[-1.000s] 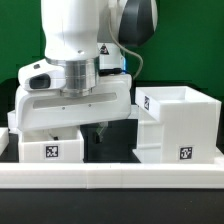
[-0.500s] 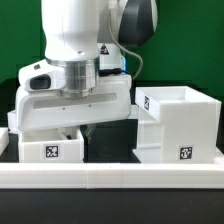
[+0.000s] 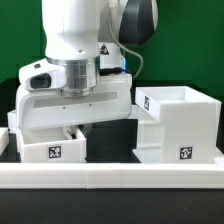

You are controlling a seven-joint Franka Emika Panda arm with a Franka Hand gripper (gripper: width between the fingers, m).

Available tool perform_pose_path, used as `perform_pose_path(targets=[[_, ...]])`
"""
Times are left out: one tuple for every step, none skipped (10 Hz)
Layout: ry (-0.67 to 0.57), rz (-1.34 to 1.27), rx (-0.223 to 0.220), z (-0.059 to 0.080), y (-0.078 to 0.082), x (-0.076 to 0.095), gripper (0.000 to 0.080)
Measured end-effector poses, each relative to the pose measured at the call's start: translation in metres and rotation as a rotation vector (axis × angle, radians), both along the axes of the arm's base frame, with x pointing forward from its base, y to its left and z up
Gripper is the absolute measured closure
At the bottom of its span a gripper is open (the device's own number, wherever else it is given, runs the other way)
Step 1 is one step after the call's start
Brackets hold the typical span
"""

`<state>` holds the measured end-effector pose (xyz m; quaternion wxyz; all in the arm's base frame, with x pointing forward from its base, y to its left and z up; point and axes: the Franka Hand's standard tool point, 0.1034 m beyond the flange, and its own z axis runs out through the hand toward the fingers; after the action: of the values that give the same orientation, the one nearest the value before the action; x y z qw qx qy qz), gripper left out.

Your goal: Assemble drawer

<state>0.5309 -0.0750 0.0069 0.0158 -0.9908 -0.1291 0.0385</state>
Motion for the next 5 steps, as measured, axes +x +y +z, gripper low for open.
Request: perform_pose_path(targets=[[0.0,0.0,0.0,0.0,0.0,0.0,0.0758],[0.0,0.021,-0.003,0.002,0.001,0.0,0.0758],[-0.005,0.049,-0.004,0.009,0.005,-0.001,0.0758],[-0.008,0.08,-0.005,0.017,0.01,-0.006,0.0758],[-0.002,0.147,-0.001,0.025,0.015,-0.01,0.0758]])
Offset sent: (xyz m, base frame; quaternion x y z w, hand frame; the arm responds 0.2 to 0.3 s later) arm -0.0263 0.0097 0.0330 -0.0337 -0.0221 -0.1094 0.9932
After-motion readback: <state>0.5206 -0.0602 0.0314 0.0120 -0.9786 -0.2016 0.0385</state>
